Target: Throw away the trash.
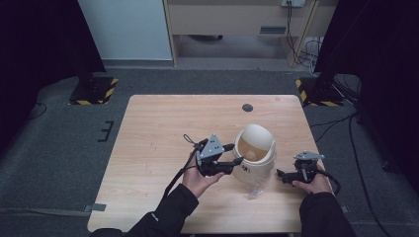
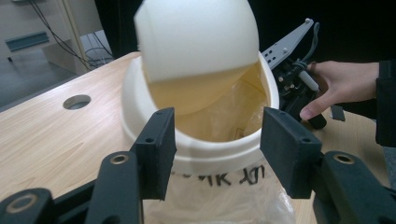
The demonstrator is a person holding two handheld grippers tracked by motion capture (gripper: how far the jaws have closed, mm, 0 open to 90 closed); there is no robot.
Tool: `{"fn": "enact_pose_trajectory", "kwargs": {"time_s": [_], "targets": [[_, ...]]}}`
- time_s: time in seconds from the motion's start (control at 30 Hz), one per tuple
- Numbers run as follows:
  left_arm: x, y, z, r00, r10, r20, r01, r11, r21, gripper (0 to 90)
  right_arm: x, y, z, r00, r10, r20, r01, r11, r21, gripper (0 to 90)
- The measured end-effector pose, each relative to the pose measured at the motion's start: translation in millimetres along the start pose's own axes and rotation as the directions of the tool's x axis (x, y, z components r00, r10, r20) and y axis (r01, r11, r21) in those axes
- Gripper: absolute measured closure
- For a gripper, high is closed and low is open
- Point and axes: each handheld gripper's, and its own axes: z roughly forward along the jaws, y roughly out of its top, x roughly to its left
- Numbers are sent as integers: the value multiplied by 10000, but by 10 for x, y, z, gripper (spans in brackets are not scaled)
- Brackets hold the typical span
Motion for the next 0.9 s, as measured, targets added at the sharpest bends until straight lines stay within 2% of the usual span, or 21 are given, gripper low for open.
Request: {"fn": "enact_pose_trajectory", "kwargs": {"time_s": [0.3, 0.53, 0.73, 0.9], "targets": [[99, -191, -219, 9994, 46, -334, -25, 9980, 625, 380, 1, 0, 0, 10000, 4, 7, -4, 10000, -1, 8], [220, -444, -432, 9967, -262, -768, 344, 9937, 1069, 341, 1, 0, 0, 10000, -9, 3, 9, 10000, -3, 8], [361, -710, -639, 9886, -760, -1298, 951, 9844, 1481, 297, 1, 0, 0, 10000, -6, 3, 6, 10000, -4, 8], [469, -878, -828, 9806, -953, -1712, 1245, 9777, 1692, 254, 1, 0, 0, 10000, -6, 4, 6, 10000, -1, 8]]}}
